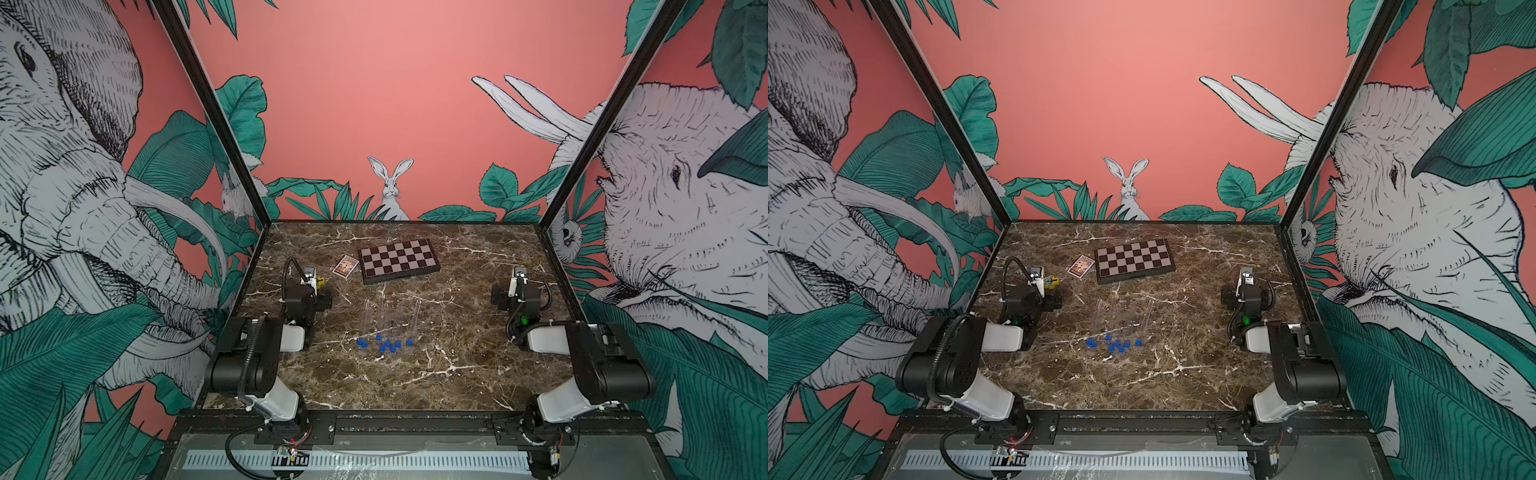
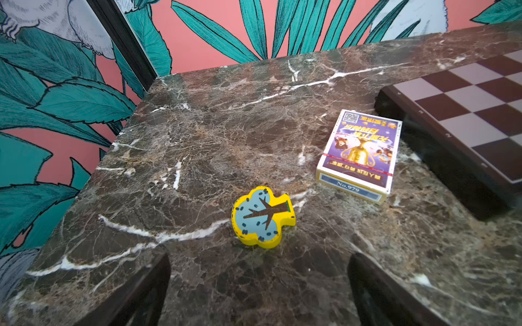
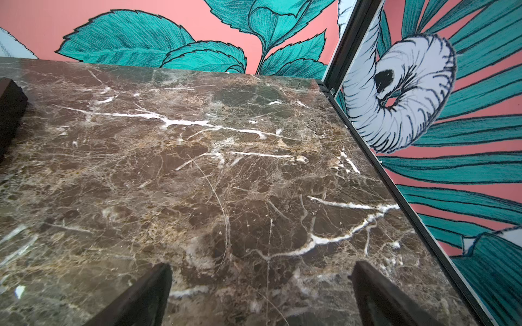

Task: Remove stoppers from test tubes
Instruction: Pick up the test tube at the center of the board.

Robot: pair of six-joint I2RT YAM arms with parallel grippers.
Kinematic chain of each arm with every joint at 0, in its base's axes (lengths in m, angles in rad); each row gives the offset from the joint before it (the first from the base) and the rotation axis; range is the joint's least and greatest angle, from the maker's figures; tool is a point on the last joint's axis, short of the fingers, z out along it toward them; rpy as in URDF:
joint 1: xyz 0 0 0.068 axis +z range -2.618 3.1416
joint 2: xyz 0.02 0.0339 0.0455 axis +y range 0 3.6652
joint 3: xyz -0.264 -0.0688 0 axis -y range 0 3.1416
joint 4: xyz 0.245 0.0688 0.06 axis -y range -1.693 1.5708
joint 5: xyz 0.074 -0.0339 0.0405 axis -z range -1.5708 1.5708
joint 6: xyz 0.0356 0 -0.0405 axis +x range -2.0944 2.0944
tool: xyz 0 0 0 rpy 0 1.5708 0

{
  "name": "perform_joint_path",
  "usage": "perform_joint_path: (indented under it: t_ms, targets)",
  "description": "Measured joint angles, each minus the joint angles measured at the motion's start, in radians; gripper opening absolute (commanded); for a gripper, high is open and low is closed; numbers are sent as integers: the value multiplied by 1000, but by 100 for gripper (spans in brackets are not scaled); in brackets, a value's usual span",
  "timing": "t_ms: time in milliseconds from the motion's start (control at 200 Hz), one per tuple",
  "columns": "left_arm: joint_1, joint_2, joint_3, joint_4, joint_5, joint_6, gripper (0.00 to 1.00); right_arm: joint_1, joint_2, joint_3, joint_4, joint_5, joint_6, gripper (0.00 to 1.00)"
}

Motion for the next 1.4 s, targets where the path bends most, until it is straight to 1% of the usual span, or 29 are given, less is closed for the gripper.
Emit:
perform_joint_path:
  t_ms: [885, 1140, 1280, 1315, 1355, 1400]
  targets:
    - [0, 0, 0, 0, 2, 0, 99, 0, 0, 0, 0, 0, 0, 99]
    - [6, 0, 0, -2, 20, 0, 99, -1, 0, 0, 0, -4, 0, 99]
    - [7, -6, 1, -10, 25, 3, 87, -16, -6, 2, -16, -28, 0, 99]
    - [5, -27, 10, -58, 26, 9, 86, -17, -26, 11, -67, -34, 0, 99]
    - [-4, -77, 35, -153, 14, 8, 85, -16, -69, 39, -173, -32, 3, 99]
    - [-14, -141, 75, -249, -2, 3, 80, -14, -122, 98, -304, -16, 21, 99]
